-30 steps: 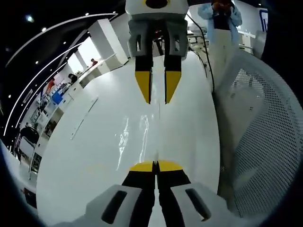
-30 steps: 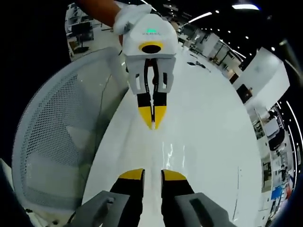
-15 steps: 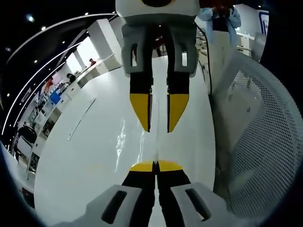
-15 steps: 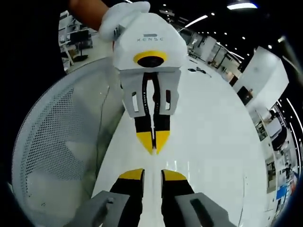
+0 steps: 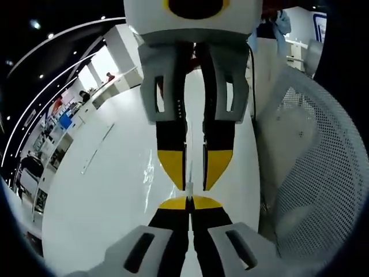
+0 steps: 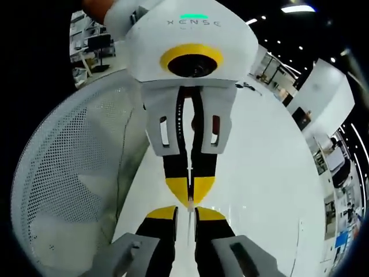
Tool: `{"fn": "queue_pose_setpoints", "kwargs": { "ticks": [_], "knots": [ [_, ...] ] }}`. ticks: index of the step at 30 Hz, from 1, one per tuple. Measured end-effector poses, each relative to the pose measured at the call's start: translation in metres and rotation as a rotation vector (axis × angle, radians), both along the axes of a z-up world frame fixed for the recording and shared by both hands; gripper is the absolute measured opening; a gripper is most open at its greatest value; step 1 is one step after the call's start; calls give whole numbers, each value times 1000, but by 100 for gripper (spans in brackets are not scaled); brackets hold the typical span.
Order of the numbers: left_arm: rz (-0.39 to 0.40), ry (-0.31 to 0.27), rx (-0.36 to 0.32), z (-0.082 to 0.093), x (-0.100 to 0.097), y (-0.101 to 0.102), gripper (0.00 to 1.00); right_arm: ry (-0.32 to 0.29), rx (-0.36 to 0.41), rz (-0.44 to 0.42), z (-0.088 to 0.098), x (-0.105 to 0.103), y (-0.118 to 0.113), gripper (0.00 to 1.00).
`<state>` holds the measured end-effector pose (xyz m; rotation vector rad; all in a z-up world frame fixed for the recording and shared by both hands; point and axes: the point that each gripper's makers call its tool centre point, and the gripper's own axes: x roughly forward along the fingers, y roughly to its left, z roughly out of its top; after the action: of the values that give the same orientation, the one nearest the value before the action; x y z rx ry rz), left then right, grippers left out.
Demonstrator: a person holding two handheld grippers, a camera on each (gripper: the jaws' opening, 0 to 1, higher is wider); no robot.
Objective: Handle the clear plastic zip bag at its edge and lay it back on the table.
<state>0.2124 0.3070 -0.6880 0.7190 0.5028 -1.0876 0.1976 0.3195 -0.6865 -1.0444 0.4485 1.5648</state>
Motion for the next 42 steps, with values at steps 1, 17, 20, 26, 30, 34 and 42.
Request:
{"fn": "queue_pose_setpoints", "kwargs": {
  "ticks": [1,17,20,26,30,34,42],
  "knots": [
    [-2,1,-1,0,0,-1,0,-1,0,1,0,0,1,6],
    [-59,-42,45,-5,-5,-3,1,65,-65,-125,-8,-1,-3,0],
    [-33,-39,32,-2,-2,0,4,77,-75,-149,-10,3,-1,0],
    [-63,-29,32,-3,-7,1,0,83,-85,-163,-11,1,0,0],
    [-37,7,15,-5,-9,0,0,115,-97,-172,-12,-2,-2,0],
    [-39,21,15,-9,-8,3,0,125,-114,-197,-16,-2,-5,0],
    [-21,22,9,-8,-6,9,0,139,-120,-236,-16,4,-15,0]
  ]
}}
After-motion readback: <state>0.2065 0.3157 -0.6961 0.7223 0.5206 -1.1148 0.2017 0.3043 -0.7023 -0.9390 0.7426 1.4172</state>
